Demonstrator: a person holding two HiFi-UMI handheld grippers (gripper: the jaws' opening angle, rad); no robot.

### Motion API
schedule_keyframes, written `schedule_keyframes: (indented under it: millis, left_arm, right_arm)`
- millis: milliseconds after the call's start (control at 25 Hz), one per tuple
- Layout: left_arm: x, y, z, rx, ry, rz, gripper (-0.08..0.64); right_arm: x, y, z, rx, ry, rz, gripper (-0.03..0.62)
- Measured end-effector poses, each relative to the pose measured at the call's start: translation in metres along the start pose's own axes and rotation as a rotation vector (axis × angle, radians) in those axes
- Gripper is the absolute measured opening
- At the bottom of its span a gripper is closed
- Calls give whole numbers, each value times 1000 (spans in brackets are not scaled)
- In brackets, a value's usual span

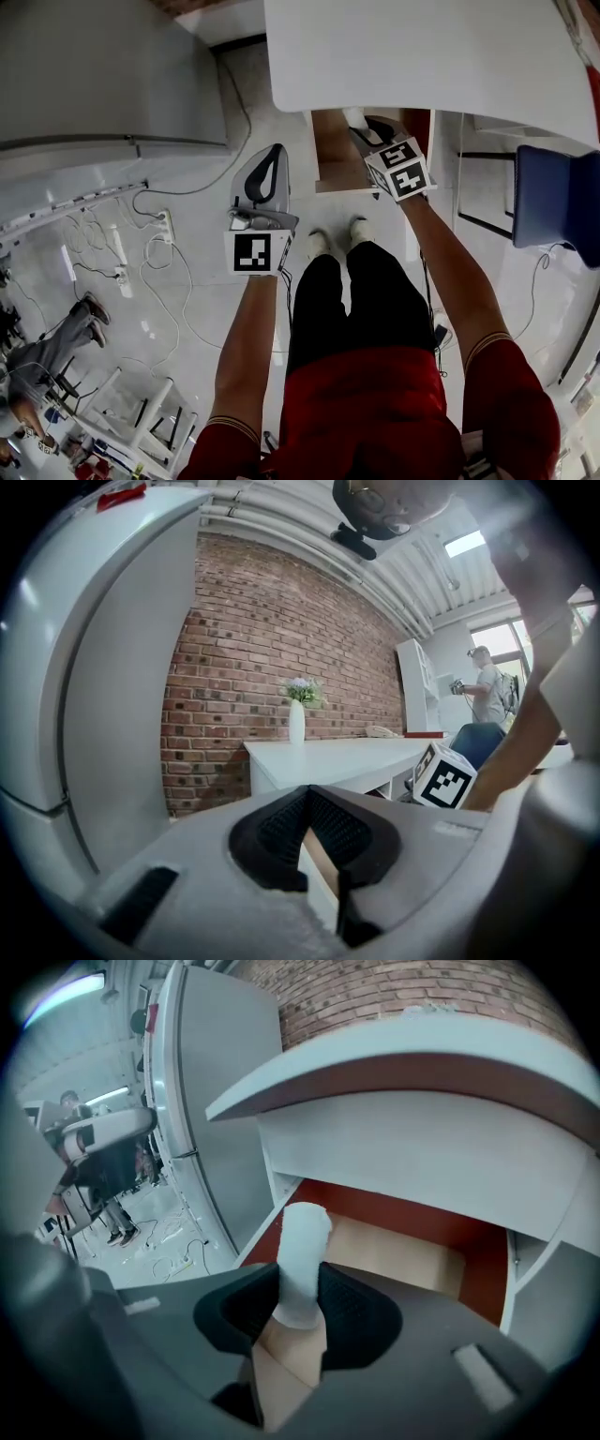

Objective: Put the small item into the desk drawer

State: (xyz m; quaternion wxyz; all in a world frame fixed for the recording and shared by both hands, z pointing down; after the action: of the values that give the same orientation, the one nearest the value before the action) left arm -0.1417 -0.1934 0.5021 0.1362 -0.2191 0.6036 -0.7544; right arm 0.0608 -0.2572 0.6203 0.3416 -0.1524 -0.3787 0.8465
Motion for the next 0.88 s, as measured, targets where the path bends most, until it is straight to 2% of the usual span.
schedule_keyframes:
  millis: [120, 240, 600, 880]
  left_arm:
    - [9, -3, 4, -3, 16, -18, 5]
    - [17, -11, 6, 10, 21, -4, 5]
    - [36, -18, 11, 23, 8, -4, 5]
    - [49, -22, 8, 31, -5, 3, 5]
  right_arm:
    - [-3, -8, 24, 35, -1, 12, 140]
    - [-5, -16, 46, 53, -10, 24, 140]
    - [-12, -30, 88, 107, -89, 133, 140]
    - [-15, -38, 110, 160, -132, 144, 141]
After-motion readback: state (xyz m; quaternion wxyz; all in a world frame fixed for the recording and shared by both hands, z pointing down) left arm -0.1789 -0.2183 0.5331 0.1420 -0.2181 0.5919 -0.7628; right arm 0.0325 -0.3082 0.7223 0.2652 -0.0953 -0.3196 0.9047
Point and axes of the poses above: the fingertips, and each gripper's own axes: z forward along the fingers, x to its left, y out of its top, the point moved 7 cm from there along -z, backward along the fingers, and after that the axes turned 9 degrees about -z, right-handed, at the moved point
